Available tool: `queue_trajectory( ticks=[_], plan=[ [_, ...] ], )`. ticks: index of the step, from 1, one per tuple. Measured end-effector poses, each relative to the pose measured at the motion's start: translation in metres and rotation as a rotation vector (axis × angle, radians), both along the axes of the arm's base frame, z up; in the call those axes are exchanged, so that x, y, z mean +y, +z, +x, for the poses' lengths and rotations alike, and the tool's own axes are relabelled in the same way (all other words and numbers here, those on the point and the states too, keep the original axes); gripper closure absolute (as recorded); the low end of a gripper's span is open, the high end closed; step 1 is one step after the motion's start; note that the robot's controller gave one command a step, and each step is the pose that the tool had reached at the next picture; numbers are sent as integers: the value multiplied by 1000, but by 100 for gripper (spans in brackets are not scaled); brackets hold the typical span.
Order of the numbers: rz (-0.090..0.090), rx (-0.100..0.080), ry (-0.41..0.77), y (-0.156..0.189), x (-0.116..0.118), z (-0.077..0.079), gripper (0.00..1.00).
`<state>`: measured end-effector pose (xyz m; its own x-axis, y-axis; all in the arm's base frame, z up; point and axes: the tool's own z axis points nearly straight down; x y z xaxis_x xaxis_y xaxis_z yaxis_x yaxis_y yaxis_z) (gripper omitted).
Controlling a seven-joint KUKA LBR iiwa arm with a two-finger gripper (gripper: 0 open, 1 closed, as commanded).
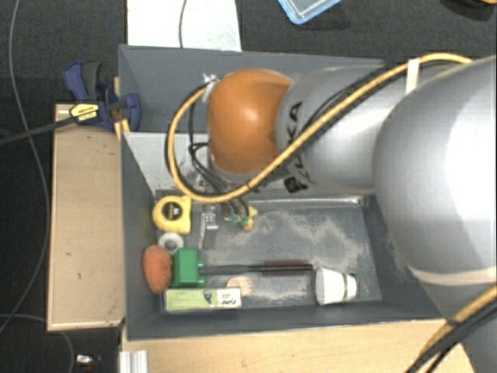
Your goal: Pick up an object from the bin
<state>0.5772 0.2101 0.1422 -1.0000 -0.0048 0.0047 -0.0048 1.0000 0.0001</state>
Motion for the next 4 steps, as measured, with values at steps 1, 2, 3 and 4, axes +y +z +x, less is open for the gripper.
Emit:
queue_trajectory(
  ticks=[1, 2, 3, 4],
  plan=[
    [1, -7, -5, 5, -1, 2, 0],
    [2, -4, 1, -36, -51, -77, 0],
    [7, -22, 3, -36, -94, -66, 0],
    [8, -14, -62, -41, -92, -74, 0]
  ],
)
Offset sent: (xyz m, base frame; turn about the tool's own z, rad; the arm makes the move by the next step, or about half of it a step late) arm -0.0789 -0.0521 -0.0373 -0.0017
